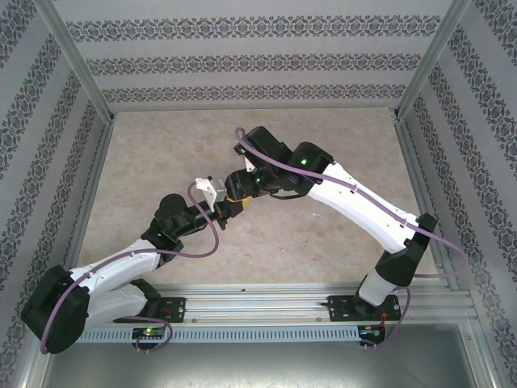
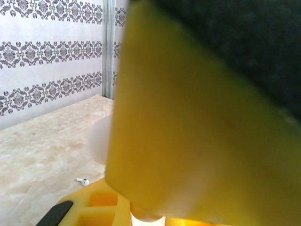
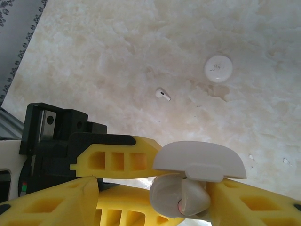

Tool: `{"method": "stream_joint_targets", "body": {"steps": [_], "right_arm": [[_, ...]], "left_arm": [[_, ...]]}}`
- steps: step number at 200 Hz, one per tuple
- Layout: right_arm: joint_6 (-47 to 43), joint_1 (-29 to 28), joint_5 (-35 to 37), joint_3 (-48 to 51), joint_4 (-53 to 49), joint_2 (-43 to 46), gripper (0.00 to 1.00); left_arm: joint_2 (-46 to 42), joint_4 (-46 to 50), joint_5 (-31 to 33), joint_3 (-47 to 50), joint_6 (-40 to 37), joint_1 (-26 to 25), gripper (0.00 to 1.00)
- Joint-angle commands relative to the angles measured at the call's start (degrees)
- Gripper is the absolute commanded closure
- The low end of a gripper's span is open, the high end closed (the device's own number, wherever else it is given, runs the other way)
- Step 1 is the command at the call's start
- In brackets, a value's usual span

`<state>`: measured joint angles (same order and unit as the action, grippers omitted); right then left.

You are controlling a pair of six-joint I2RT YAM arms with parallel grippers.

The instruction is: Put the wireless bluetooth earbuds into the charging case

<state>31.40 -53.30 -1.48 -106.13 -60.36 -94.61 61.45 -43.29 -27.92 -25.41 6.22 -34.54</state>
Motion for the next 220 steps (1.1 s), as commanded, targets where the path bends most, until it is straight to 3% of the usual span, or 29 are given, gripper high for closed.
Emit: {"method": "stream_joint_targets", "body": {"steps": [1,150,220], "right_arm": [[-1.6,-1.2,1.9,-2.9,-1.2,-1.0,0.38],[0.3,-1.6,6.4,-4.0,-5.1,0.6,0.33],[3.1,-1.0,5.4,0.4,-2.3,4.9,0.47]], "left_arm": [[0.0,-3.0,-1.1,-1.0,-0.2,-1.0,1.00],[0.4,-3.8,-1.4,-0.8,0.5,-0.9,1.00],[0.3,-3.7,-1.7,-1.0,0.8,-1.0,1.00]]}}
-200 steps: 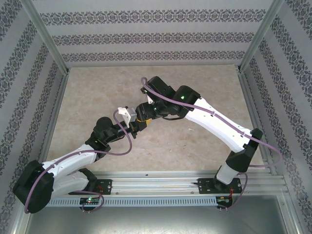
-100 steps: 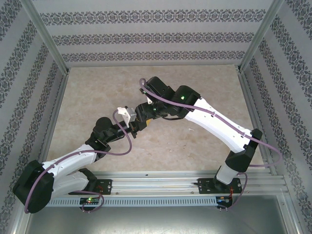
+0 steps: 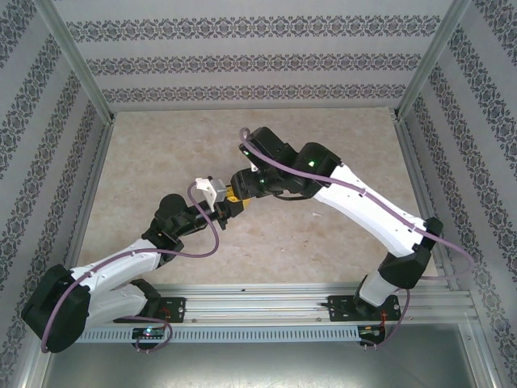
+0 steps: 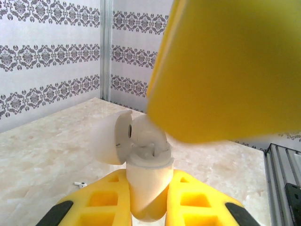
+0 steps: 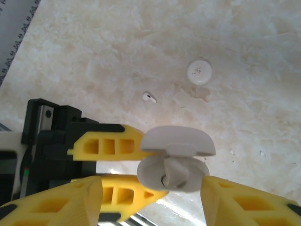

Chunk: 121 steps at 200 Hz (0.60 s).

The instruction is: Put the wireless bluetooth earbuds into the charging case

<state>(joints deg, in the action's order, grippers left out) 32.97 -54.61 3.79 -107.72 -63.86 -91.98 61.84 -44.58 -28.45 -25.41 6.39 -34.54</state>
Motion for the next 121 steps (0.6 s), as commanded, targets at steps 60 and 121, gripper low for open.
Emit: {"method": "stream_joint_targets", "body": {"steps": [60,121], "right_arm": [[2.0,1.3,-0.9,3.3,1.4,1.7,0.57],[1.9,1.9,-1.9,3.9,2.5,0.8,0.62]], "left_arm": [[-0.7,-2.0,-1.4,-1.0,0.9,-1.0,1.00],[-1.5,-1.4,-1.7,-1.0,0.8,-1.0,1.00]]}}
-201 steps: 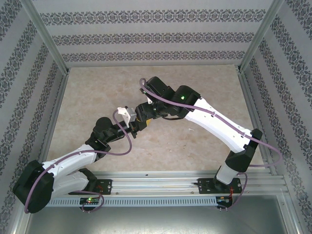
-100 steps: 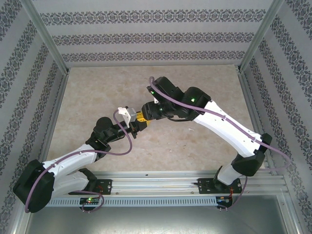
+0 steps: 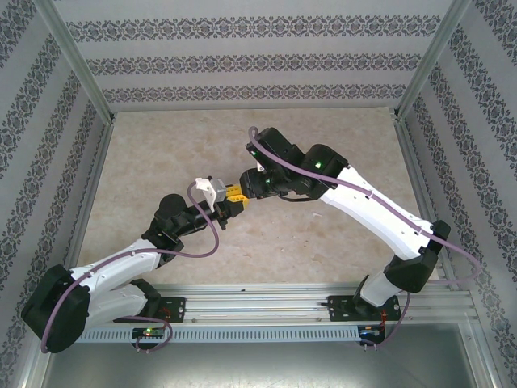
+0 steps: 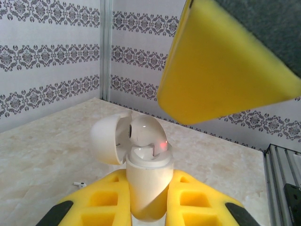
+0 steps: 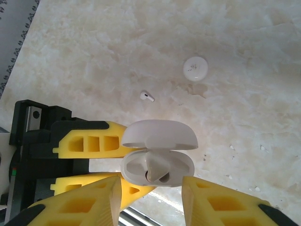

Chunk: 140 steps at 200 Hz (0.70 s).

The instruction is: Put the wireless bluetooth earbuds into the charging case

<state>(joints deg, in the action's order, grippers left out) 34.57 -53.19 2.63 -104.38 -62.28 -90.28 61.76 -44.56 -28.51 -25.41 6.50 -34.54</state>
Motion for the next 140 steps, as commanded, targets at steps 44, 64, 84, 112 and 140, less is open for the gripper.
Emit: {"method": "stream_joint_targets", "body": {"steps": [44,64,84,112,140], "right_arm": [[0.0,0.7,-0.7,0.1,0.4,-1.8,0.62],[-0.2,0.8,-0.7,0.2,0.4,-1.9,0.63],[-0.4,0.8,-0.7,0.3,0.5,-2.0,0.67],[-1.5,0.9,-1.1,0.9,1.3,-1.8,0.70],[-2.8,0.8,-1.4,1.7,1.4,-1.7,0.73]], "left_arm": [[-1.7,-1.0,-1.7,-1.0,0.5,-1.0,1.00],[-1.7,-0.9,-1.7,-1.1,0.4,-1.0,1.00],[-1.6,-0.8,-1.9,-1.2,0.4,-1.0,1.00],[-1.7,-0.8,-1.9,-1.3,0.3,-1.0,1.00],[-1.8,-0.4,-2.0,-1.4,0.2,-1.0,1.00]]}}
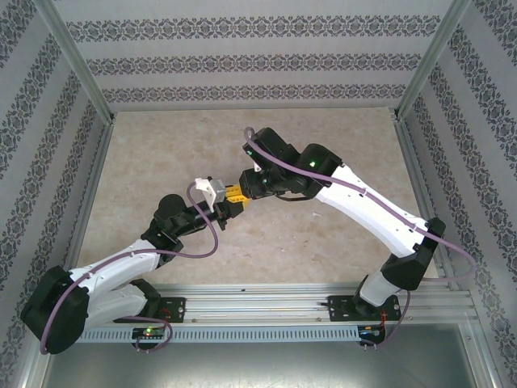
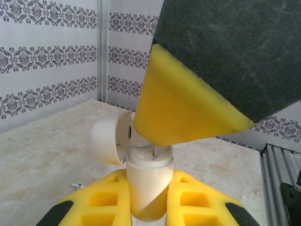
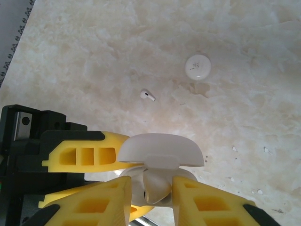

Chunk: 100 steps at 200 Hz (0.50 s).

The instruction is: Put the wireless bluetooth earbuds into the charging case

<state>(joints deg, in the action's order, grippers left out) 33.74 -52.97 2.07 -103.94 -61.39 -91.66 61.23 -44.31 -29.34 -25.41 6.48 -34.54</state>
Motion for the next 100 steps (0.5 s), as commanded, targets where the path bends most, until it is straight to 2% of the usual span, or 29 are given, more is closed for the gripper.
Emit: {"method": "stream_joint_targets", "body": {"steps": [1,58,100], "right_arm": [[-2.0,0.6,-0.9,1.3,0.6,-0.2,0.73],[-4.4,0.7,-4.4,3.5,4.3,1.2,0.73],[-4.8,0.6,-4.1,2.8,3.9,1.4,0.63]], "left_arm": [[-1.2,-0.7,-1.2,-1.4,0.3,-1.0,1.00],[-0.9,-0.4,-1.7,-2.0,0.4,-1.0,1.00],[-0.5,-0.3,-1.9,-2.2,0.4,-1.0,1.00]]}}
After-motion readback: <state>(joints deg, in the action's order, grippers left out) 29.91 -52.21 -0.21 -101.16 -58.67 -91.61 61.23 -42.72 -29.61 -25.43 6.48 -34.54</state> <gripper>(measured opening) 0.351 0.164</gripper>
